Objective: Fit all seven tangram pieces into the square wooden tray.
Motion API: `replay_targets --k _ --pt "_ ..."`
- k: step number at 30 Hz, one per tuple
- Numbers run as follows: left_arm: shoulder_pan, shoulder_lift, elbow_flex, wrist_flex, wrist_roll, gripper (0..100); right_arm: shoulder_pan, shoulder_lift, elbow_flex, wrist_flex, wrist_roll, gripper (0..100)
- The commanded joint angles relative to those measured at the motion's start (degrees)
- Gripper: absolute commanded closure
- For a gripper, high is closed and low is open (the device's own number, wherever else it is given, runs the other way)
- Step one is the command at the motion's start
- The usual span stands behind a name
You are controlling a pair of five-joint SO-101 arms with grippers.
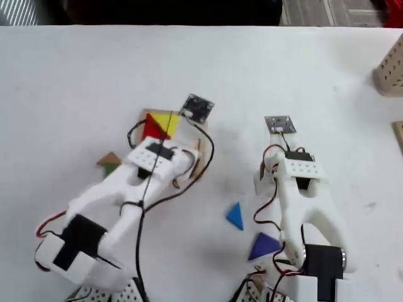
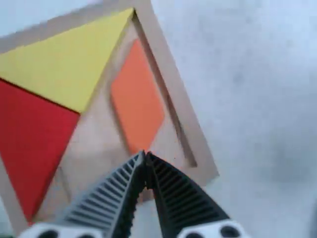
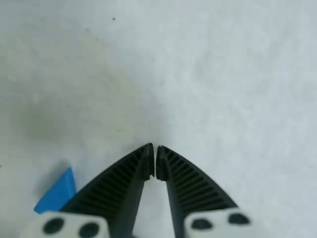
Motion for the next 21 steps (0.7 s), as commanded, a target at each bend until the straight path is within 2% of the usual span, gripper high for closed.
replay_targets --k 1,8,15,21 --pt "0.0 -3.7 3.7 1.3 0.4 98 -0.3 -2.2 -0.4 -0.7 0.5 97.4" --pt "-0.2 -1.8 1.1 -4.0 0.5 98 -0.3 -2.2 -0.4 -0.7 0.5 97.4" --pt "-1.8 13.1 -15.5 4.7 0.5 98 -0.3 -2.2 -0.4 -0.7 0.5 97.4" --pt "-1.9 16.0 -22.3 5.4 0.5 98 -0.3 -2.2 -0.4 -0.7 0.5 97.4"
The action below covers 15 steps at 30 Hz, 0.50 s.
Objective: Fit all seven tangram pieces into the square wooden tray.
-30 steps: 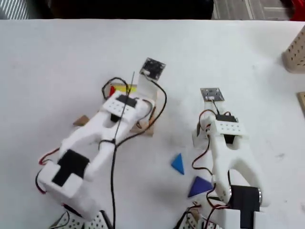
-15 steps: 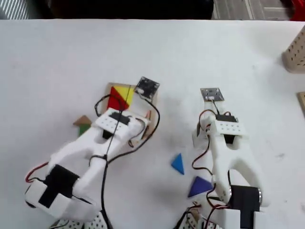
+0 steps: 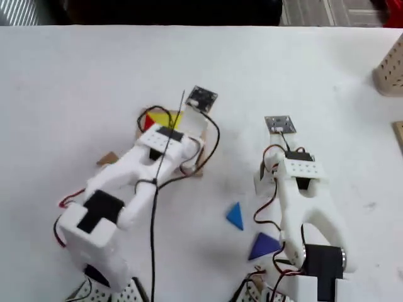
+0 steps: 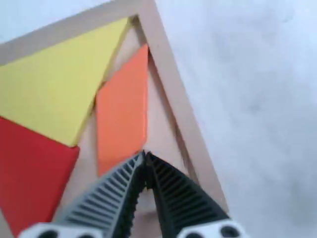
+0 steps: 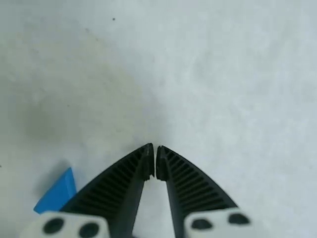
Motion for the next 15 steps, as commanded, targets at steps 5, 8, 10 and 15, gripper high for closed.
replay_targets --k 5,8,10,15 --pt "-0.2 1.1 -9.0 0.3 0.4 98 -0.3 -2.2 -0.4 -0.7 0.5 97.4" --pt "-0.4 1.1 -11.0 0.2 0.4 98 -0.3 -2.2 -0.4 -0.7 0.5 97.4" --pt "-0.5 1.7 -12.6 0.2 0.4 98 -0.3 -2.2 -0.4 -0.7 0.5 97.4" --pt "-0.6 7.8 -18.5 0.6 0.4 98 -0.3 -2.2 -0.4 -0.7 0.5 97.4"
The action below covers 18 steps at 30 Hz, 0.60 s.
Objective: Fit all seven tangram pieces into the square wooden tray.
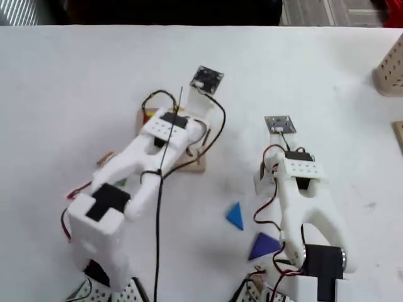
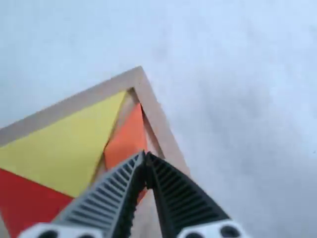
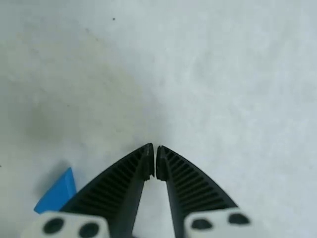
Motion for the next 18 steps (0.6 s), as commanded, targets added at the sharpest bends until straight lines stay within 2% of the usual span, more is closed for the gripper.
replay_targets --k 1,10,18 --pt "-0.3 3.5 -6.7 0.7 0.5 98 -0.3 -2.2 -0.4 -0.7 0.5 97.4" --pt "-0.1 -2.2 -4.9 2.6 0.5 98 -0.3 -2.4 -0.4 -0.7 0.5 97.4" --pt "-0.6 6.5 -10.5 1.8 0.5 98 -0.3 -2.4 -0.4 -0.7 0.5 97.4"
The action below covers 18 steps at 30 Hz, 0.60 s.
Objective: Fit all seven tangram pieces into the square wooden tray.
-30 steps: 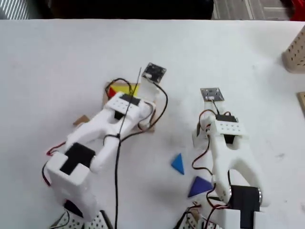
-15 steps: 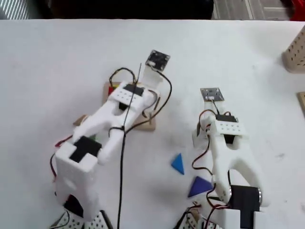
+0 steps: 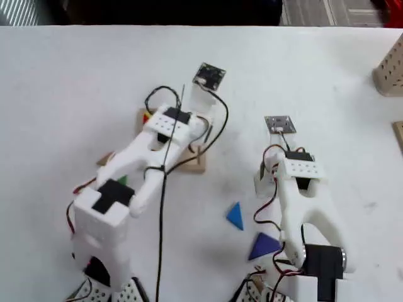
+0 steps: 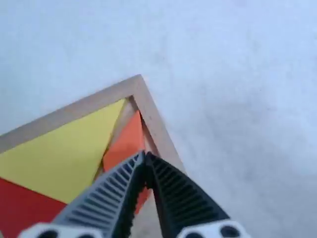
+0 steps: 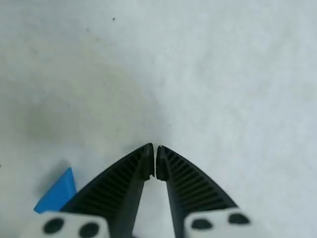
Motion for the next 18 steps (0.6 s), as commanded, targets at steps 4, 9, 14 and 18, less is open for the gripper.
replay_targets --k 4,9,14,18 --pt "-1.1 5.1 -7.5 -1.0 0.5 98 -0.3 -2.4 -0.4 -0.7 0.5 97.4" --pt "-2.9 5.2 -7.8 -1.1 0.5 98 -0.3 -2.4 -0.4 -0.7 0.5 97.4" --pt "-4.7 5.5 -9.9 -1.0 0.5 98 -0.3 -2.3 -0.4 -0.7 0.5 97.4" --pt "-4.9 3.9 -12.0 0.0 0.5 98 -0.4 -2.3 -0.4 -0.7 0.5 97.4"
